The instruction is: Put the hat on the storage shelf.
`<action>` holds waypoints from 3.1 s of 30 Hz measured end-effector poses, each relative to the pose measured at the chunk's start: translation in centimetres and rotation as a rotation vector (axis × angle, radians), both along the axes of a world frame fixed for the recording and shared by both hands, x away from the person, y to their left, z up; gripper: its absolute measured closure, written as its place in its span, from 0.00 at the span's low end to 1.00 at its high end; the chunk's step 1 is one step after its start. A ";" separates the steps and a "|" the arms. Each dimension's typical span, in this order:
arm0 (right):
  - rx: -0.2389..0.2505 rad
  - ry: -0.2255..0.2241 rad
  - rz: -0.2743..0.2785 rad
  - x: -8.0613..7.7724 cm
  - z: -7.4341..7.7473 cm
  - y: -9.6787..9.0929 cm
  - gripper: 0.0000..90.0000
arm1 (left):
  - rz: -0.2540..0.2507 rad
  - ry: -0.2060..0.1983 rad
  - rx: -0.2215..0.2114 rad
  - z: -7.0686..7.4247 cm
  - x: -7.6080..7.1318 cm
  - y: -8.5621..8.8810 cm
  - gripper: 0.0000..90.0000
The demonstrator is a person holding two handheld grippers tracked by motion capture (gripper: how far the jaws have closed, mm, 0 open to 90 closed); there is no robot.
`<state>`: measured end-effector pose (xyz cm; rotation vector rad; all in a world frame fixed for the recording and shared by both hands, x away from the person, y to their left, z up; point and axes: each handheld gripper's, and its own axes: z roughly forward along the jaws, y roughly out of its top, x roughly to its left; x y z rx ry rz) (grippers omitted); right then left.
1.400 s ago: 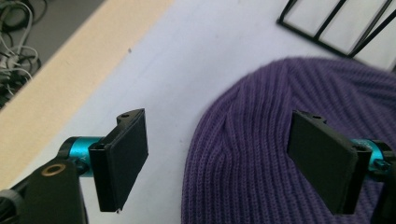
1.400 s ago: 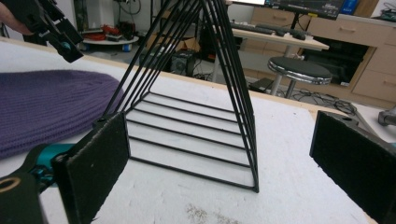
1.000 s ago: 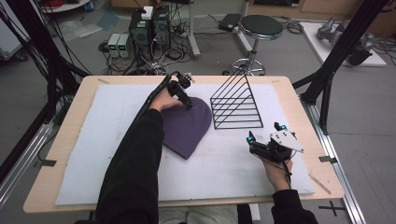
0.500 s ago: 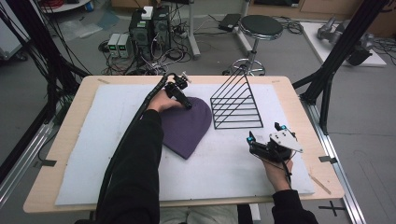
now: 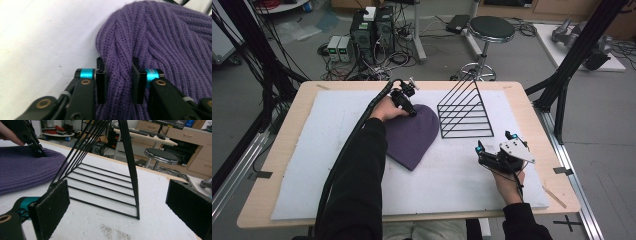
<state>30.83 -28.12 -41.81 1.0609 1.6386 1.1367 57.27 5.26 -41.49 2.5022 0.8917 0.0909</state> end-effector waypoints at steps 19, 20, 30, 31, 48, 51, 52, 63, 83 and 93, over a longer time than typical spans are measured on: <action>-0.007 0.003 0.011 0.0 -0.2 -0.1 0.05 | -0.007 -0.131 -0.058 1.4 -2.1 0.7 0.84; -0.005 0.005 0.008 0.0 -0.3 -0.1 0.05 | -0.011 -0.141 -0.065 1.6 -2.4 0.7 0.84; -0.007 0.001 0.011 0.0 -0.3 0.0 0.05 | 0.003 -0.254 -0.108 3.3 -5.3 1.3 0.84; -0.007 0.001 0.011 0.0 -0.3 0.0 0.05 | 0.003 -0.254 -0.108 3.3 -5.3 1.3 0.84; -0.007 0.005 0.017 0.0 -0.3 0.2 0.05 | 0.133 -0.542 -0.240 6.0 -10.9 3.2 0.83; -0.006 0.006 0.015 0.0 -0.3 0.3 0.05 | 0.140 -0.582 -0.260 6.4 -11.7 3.6 0.83; -0.005 0.007 0.011 0.0 -0.3 0.3 0.05 | 0.140 -0.606 -0.282 6.9 -12.5 3.9 0.83; 0.014 0.000 0.035 -0.1 -0.2 1.3 0.05 | 0.151 -0.789 -0.355 9.9 -16.8 5.1 0.83; 0.157 -0.075 0.097 -0.4 1.5 3.4 0.05 | 0.262 -1.102 -0.562 14.5 -22.0 7.5 0.83; 0.358 -0.121 0.265 -0.4 4.0 4.5 0.04 | 0.263 -1.165 -0.616 15.9 -23.7 7.1 0.83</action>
